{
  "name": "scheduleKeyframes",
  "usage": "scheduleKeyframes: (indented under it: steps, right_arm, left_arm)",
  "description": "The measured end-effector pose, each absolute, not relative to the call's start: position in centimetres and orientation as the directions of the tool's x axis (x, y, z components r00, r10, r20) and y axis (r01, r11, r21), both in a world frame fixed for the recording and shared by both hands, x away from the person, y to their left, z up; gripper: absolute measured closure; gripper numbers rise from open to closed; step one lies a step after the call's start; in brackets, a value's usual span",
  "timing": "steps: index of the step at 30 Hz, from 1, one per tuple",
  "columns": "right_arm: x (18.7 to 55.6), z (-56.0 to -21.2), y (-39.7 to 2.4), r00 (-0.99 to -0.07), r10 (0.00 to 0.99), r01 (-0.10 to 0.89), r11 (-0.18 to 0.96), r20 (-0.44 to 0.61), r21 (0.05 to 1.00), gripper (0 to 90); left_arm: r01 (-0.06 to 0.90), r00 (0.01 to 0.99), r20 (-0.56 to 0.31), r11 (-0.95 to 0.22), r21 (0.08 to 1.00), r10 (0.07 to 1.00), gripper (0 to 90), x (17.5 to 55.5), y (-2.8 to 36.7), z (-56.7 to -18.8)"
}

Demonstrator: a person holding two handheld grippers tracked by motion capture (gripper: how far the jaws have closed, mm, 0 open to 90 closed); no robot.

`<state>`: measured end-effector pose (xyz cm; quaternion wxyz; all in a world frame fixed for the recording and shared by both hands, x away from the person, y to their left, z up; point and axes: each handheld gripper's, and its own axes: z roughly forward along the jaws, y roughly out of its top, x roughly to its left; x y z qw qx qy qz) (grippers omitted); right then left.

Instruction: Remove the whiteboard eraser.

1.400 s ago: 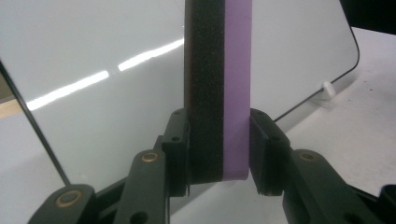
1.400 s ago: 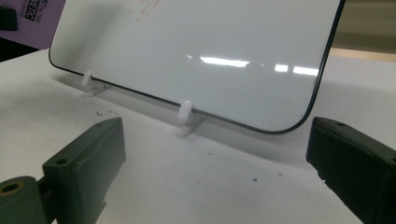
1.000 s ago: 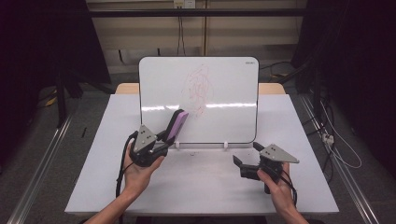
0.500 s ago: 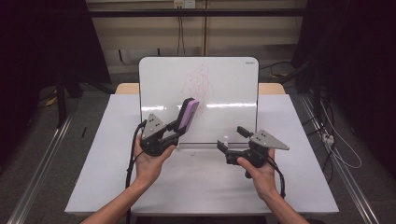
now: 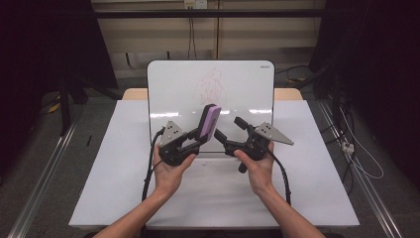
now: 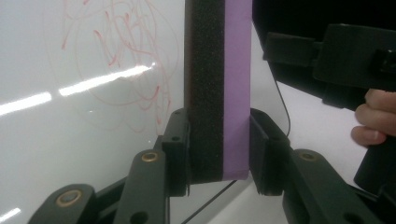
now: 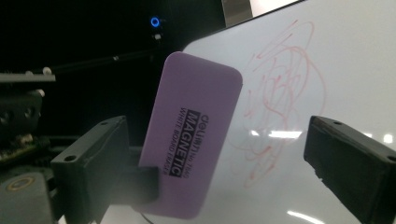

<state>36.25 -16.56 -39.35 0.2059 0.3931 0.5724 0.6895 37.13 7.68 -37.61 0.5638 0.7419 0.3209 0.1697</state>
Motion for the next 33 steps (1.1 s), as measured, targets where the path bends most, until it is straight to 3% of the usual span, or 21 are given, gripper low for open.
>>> scheduleKeyframes:
  steps: [9, 19, 27, 33]
  right_arm:
    - [36.8, -39.6, -16.1, -0.597, 0.683, 0.177, -0.400, 0.421, 0.899, 16.1]
    - [37.2, -40.2, -15.5, -0.584, 0.654, 0.224, -0.439, 0.481, 0.870, 26.3]
    - [36.9, -40.8, -14.9, -0.585, 0.654, 0.253, -0.414, 0.480, 0.874, 25.4]
    - [36.7, -41.4, -14.1, -0.579, 0.617, 0.291, -0.455, 0.534, 0.842, 30.2]
  left_arm:
    - [0.284, 0.744, -0.106, -0.168, 0.944, 0.660, 63.3, 36.8, 7.5, -37.9]
    - [0.293, 0.754, -0.103, -0.191, 0.937, 0.649, 63.3, 36.8, 7.2, -38.6]
    - [0.297, 0.747, -0.122, -0.165, 0.941, 0.653, 63.3, 36.8, 7.4, -38.4]
    - [0.297, 0.742, -0.126, -0.154, 0.942, 0.659, 63.3, 36.7, 7.5, -38.3]
